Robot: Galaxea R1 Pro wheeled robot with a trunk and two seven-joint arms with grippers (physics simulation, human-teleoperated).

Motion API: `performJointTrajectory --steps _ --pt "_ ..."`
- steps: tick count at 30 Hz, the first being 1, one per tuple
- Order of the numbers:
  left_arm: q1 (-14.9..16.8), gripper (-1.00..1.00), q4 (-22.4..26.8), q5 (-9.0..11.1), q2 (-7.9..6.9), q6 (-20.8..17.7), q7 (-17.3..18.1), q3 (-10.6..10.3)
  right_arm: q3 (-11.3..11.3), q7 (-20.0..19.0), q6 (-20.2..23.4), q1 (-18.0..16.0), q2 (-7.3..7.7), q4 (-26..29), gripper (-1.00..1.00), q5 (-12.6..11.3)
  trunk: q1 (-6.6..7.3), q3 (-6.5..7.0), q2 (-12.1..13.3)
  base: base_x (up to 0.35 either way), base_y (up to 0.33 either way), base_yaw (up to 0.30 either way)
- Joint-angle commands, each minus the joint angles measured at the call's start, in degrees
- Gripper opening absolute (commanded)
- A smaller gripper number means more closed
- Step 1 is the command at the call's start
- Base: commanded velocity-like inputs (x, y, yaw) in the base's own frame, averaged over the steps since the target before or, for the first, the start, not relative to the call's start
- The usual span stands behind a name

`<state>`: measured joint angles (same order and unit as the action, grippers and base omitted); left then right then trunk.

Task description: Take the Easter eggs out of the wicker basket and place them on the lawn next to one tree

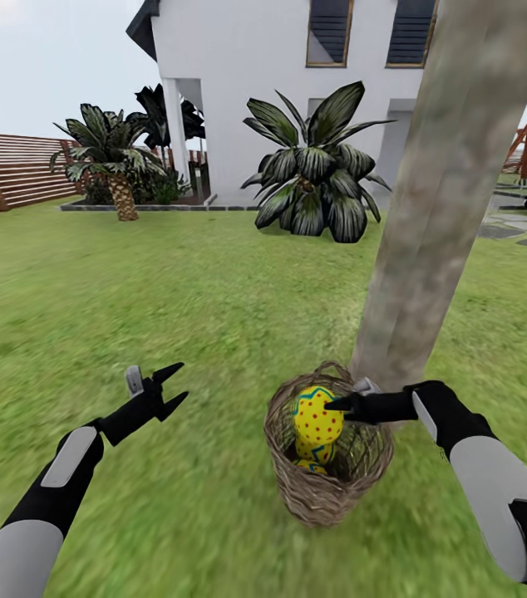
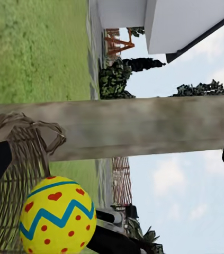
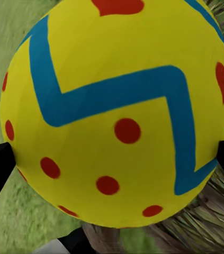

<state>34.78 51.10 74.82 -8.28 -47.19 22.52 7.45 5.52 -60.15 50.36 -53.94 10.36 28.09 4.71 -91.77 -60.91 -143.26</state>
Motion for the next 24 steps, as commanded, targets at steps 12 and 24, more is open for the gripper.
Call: performJointTrajectory --steps 12,24 --pt "0.05 1.0 -0.56 0.11 0.22 -0.34 0.66 0.28 0.37 -5.33 0.17 -0.03 0.89 0.03 -1.0 0.65 0.01 -0.05 -0.02 -0.066 -0.092 0.0" --pt "-0.05 1.0 -0.56 0.35 0.29 -0.27 0.69 0.33 0.89 -14.33 0.03 -0.03 6.18 -0.13 -1.0 -0.08 0.01 -0.05 -0.02 -0.083 -0.126 0.0"
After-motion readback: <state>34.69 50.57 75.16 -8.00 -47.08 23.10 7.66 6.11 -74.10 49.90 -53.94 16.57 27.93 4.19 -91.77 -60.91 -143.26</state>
